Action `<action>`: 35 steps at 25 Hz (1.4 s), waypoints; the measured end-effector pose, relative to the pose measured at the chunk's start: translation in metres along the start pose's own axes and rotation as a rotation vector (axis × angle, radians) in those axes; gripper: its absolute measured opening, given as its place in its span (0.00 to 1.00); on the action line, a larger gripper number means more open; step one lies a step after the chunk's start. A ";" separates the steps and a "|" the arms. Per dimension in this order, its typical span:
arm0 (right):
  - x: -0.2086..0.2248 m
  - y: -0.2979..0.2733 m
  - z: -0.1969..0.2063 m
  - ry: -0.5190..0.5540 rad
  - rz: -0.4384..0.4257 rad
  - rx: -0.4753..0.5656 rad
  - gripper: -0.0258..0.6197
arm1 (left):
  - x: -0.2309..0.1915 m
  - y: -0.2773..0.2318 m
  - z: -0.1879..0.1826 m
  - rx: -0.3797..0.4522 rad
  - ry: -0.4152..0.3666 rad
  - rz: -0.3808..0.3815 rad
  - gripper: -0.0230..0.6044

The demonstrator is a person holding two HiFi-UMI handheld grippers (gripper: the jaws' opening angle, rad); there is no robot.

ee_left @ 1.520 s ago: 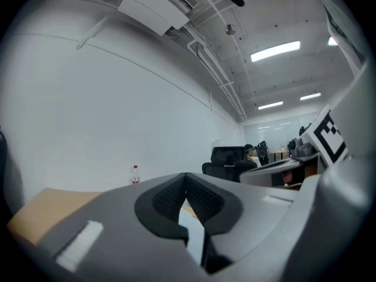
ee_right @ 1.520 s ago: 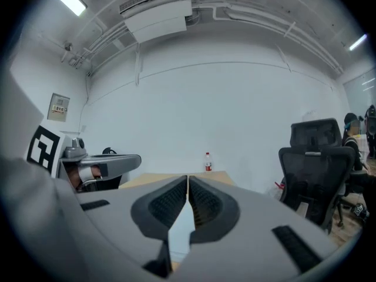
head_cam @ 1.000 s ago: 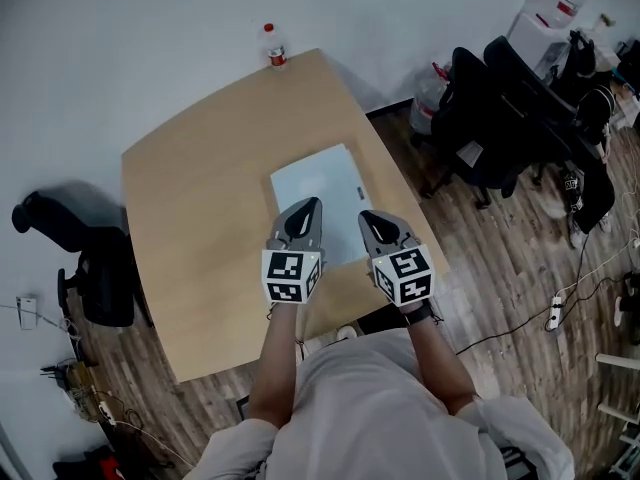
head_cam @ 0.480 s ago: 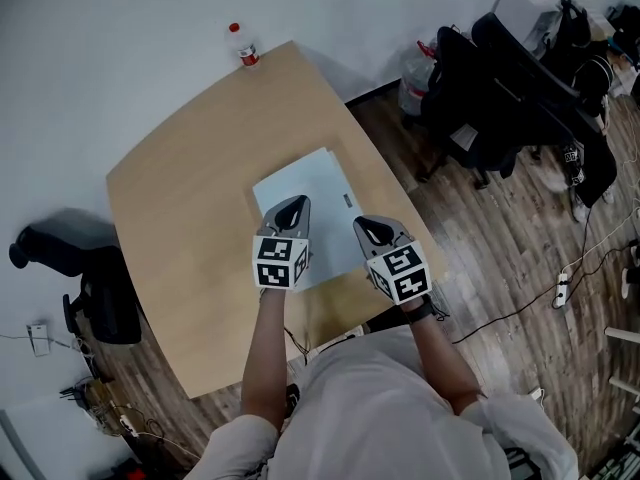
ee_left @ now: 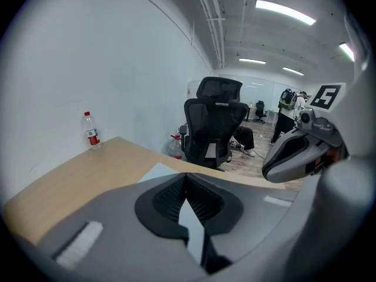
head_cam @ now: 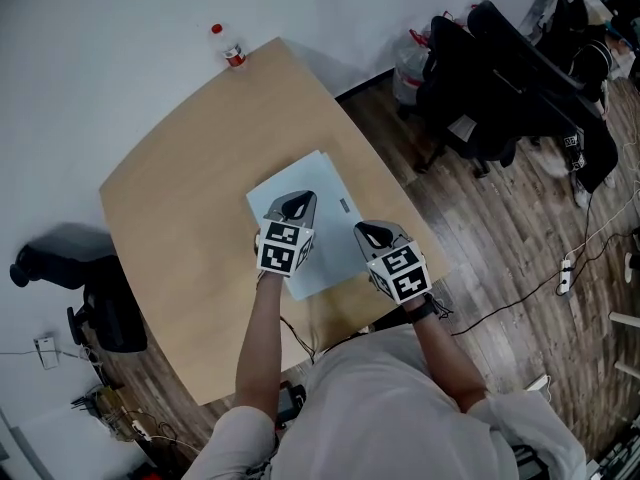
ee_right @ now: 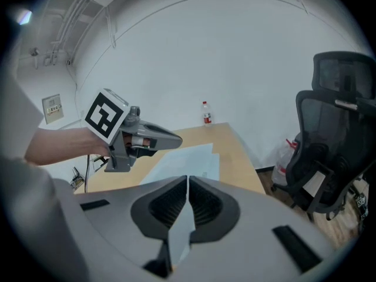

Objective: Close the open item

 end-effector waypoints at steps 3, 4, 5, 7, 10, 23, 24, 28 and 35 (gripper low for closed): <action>0.005 -0.003 0.003 -0.030 -0.004 -0.007 0.06 | -0.003 -0.011 0.000 -0.029 -0.037 0.026 0.05; 0.007 -0.003 0.005 -0.038 -0.004 -0.010 0.06 | -0.005 -0.014 0.000 -0.038 -0.047 0.034 0.05; 0.008 -0.004 0.006 -0.044 -0.005 -0.014 0.06 | -0.006 -0.017 0.000 -0.049 -0.055 0.044 0.05; 0.008 -0.007 0.008 -0.051 -0.009 -0.024 0.06 | -0.007 -0.024 0.003 -0.075 -0.071 0.064 0.05; 0.005 -0.013 0.012 -0.043 -0.020 -0.044 0.06 | -0.009 -0.035 0.010 -0.112 -0.084 0.086 0.05; 0.002 -0.034 0.029 -0.022 -0.015 -0.106 0.06 | -0.003 -0.059 0.024 -0.145 -0.060 0.120 0.05; 0.003 -0.035 0.030 -0.024 -0.012 -0.109 0.06 | -0.003 -0.060 0.024 -0.146 -0.061 0.122 0.05; 0.002 -0.038 0.035 -0.030 -0.003 -0.119 0.06 | -0.002 -0.064 0.029 -0.155 -0.065 0.134 0.05; 0.005 -0.044 0.042 -0.046 0.012 -0.132 0.06 | 0.001 -0.073 0.036 -0.171 -0.064 0.156 0.05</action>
Point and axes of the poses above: the fingertips, and each gripper's own axes: y backward along the fingers, x to its right, z out of its underside, the point moved 1 cm from there along y, backward along the fingers, and after that the axes turned 4 degrees about y, right-handed, at the moved point
